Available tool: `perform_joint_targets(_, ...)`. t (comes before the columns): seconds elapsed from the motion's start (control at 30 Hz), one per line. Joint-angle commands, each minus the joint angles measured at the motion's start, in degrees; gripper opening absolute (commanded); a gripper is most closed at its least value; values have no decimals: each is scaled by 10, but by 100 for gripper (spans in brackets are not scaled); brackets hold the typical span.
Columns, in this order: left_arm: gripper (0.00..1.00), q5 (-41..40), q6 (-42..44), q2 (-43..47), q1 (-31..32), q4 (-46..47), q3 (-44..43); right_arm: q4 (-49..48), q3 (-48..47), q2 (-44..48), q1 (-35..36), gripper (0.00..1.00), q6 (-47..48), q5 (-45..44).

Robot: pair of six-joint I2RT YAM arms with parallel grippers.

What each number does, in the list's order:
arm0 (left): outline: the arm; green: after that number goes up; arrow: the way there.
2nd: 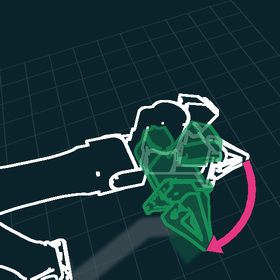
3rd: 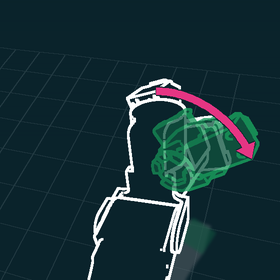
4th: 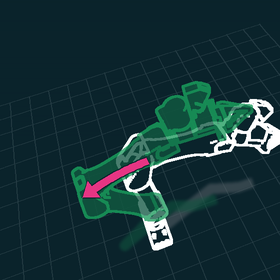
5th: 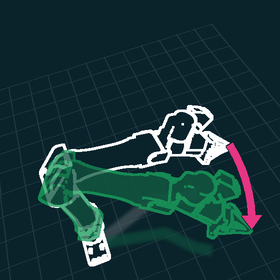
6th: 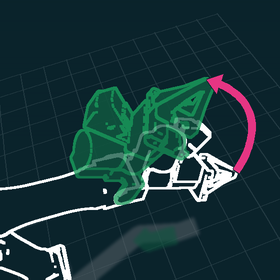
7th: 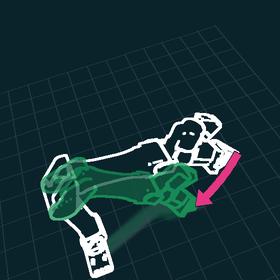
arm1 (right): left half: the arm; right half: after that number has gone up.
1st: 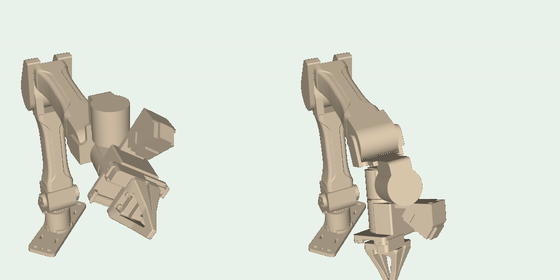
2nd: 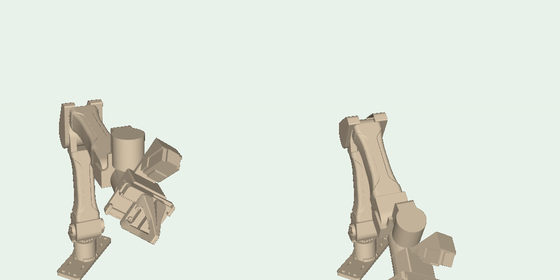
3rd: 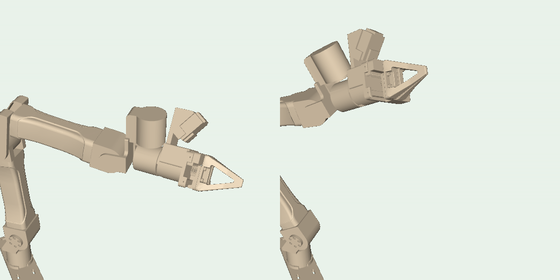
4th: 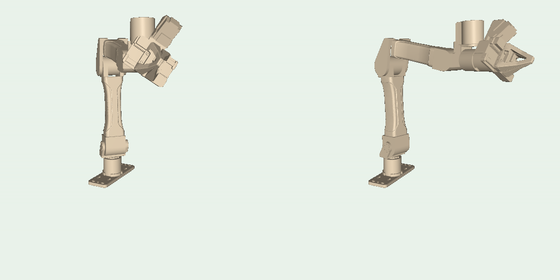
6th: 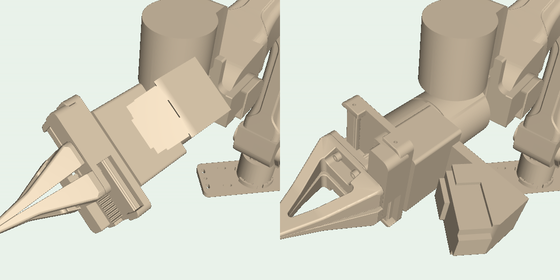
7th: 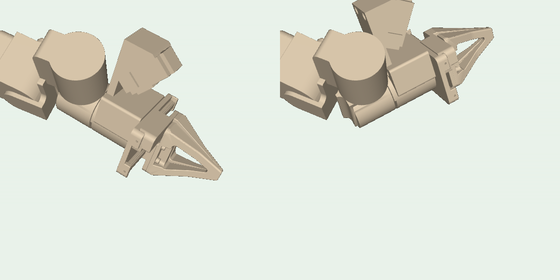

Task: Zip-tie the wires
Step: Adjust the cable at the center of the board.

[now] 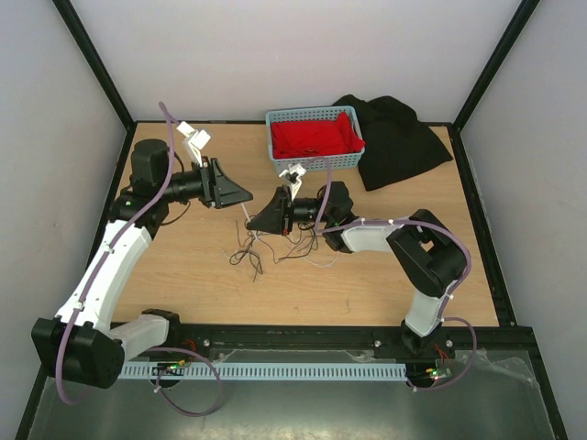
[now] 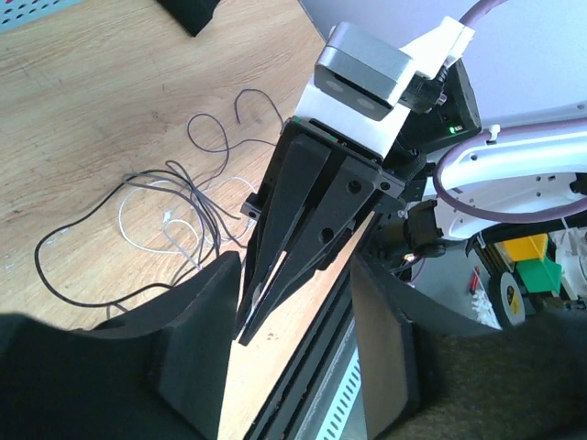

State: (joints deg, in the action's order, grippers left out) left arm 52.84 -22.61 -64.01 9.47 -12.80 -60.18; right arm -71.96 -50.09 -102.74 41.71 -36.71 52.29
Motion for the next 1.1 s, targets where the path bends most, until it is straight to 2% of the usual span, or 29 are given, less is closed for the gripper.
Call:
perform_joint_targets(0.0,57,-11,12,16,1,11,-1,-5,-5,28,3,9,-14,-6)
perform_joint_targets(0.17,72,-33,25,52,-1,11,27,13,-8,38,-1,5,-18,-26)
perform_joint_targets(0.3,76,-59,39,102,-2,28,73,49,-14,50,-8,2,-26,-51)
perform_joint_targets(0.47,81,-83,24,170,-1,103,149,118,-27,70,-11,0,-28,-81)
perform_joint_targets(0.67,77,-101,1,204,4,154,211,232,-44,112,-15,0,-28,-146)
perform_joint_targets(0.7,74,-101,-4,204,6,166,220,236,-44,119,-17,0,-29,-150)
perform_joint_targets(0.8,53,-101,-7,198,11,195,242,241,-45,132,-28,0,-49,-148)
perform_joint_targets(0.83,50,-102,-5,194,13,203,247,243,-46,135,-32,0,-59,-142)
perform_joint_targets(1.07,61,-123,33,164,26,312,290,251,-56,130,-45,0,-93,-67)
